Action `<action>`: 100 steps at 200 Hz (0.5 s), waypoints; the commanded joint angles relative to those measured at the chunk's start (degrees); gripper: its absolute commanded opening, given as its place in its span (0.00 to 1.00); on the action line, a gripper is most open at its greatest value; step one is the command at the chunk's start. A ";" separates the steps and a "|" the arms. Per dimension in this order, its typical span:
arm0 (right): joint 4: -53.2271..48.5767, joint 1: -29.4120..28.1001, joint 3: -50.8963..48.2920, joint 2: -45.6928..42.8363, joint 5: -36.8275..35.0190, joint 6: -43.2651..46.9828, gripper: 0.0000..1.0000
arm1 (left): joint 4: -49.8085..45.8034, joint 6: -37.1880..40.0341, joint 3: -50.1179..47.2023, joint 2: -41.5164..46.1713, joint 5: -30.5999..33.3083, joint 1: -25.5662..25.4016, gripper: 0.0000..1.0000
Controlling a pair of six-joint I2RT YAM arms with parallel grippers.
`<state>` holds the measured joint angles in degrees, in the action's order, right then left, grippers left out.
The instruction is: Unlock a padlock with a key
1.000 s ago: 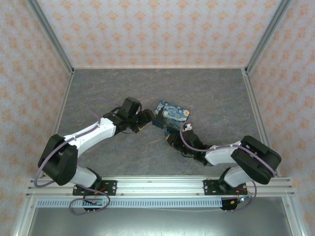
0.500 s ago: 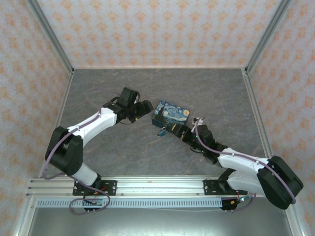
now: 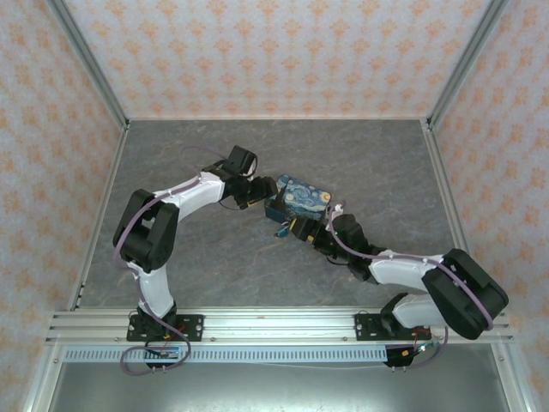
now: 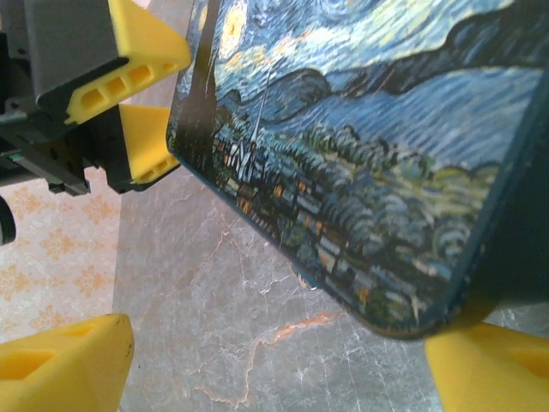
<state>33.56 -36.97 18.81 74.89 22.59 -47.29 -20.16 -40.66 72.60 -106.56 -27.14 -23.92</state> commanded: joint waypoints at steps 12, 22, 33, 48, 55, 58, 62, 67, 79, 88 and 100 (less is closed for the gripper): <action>1.87 2.85 3.00 0.69 1.63 3.42 0.88 | -3.59 2.60 -2.43 0.02 -0.37 0.04 0.72; 1.84 3.91 3.33 0.98 2.54 5.19 0.89 | -4.36 2.86 -3.78 0.81 0.31 0.04 0.71; 2.12 4.99 3.51 1.33 3.77 7.05 0.90 | -4.30 2.83 -5.92 2.03 0.72 0.05 0.71; 3.46 6.84 3.65 2.17 5.73 9.25 0.91 | -3.39 2.31 -9.07 3.75 0.68 -0.03 0.71; 4.51 7.66 3.53 2.60 6.79 10.08 0.91 | -2.86 2.05 -10.54 4.59 0.59 -0.05 0.71; 5.01 7.97 3.52 2.73 7.18 10.41 0.91 | -2.72 1.93 -11.18 4.94 0.53 -0.13 0.71; 5.48 8.40 3.52 2.95 7.71 10.81 0.91 | -2.54 1.76 -11.93 5.44 0.51 -0.16 0.71; 6.01 8.88 3.60 3.26 8.29 11.32 0.92 | -2.35 1.57 -12.83 5.98 0.50 -0.27 0.71; 7.46 9.80 3.94 4.10 9.99 12.49 0.92 | -2.09 1.08 -14.73 7.42 0.59 -0.48 0.71; 8.42 10.46 4.30 4.85 11.10 13.40 0.92 | -1.70 0.62 -16.15 8.45 0.58 -0.71 0.71; 10.33 11.08 4.72 5.90 12.92 14.20 0.92 | -1.29 -0.08 -17.74 9.87 0.68 -0.96 0.71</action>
<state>37.36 -27.14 21.34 79.26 30.74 -37.45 -16.01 -40.45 59.75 -97.51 -28.29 -23.97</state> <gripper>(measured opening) 0.920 0.710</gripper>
